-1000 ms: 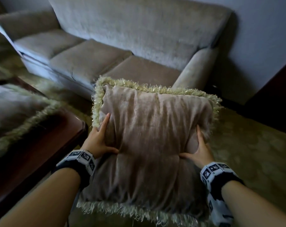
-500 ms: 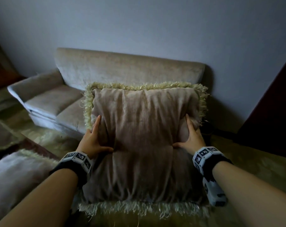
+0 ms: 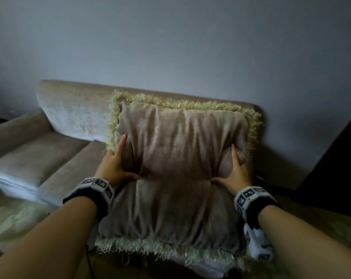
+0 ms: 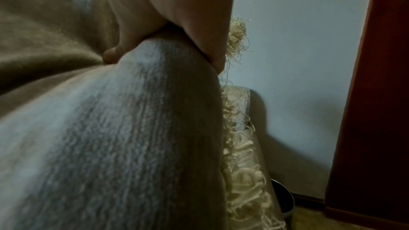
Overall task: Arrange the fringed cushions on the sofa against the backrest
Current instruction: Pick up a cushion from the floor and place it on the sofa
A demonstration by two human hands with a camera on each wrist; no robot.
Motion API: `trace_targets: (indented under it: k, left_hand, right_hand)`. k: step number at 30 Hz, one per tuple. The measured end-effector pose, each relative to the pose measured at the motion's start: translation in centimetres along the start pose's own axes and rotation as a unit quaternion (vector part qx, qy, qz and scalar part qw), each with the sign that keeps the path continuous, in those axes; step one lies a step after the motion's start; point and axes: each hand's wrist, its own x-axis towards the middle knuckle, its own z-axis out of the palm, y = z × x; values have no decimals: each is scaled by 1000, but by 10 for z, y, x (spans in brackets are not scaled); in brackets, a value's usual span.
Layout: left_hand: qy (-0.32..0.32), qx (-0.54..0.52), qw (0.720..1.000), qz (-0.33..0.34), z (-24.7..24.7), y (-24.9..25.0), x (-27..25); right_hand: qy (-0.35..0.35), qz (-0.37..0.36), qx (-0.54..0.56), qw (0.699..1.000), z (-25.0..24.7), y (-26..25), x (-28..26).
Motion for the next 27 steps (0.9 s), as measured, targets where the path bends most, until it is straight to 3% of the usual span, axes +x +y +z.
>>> trace_targets:
  k: [14,19,27]
  left_hand:
    - [-37,27,999,-22,121,-30,286]
    - [-62,38,997,-26,181,-30,349]
    - [-112,35,993,-14,258,-33,415]
  right_hand:
    - [10,55,27,998,102,47,288]
    - [28,94,9,995,121,82,344]
    - [51,156,0,986,147,136,391]
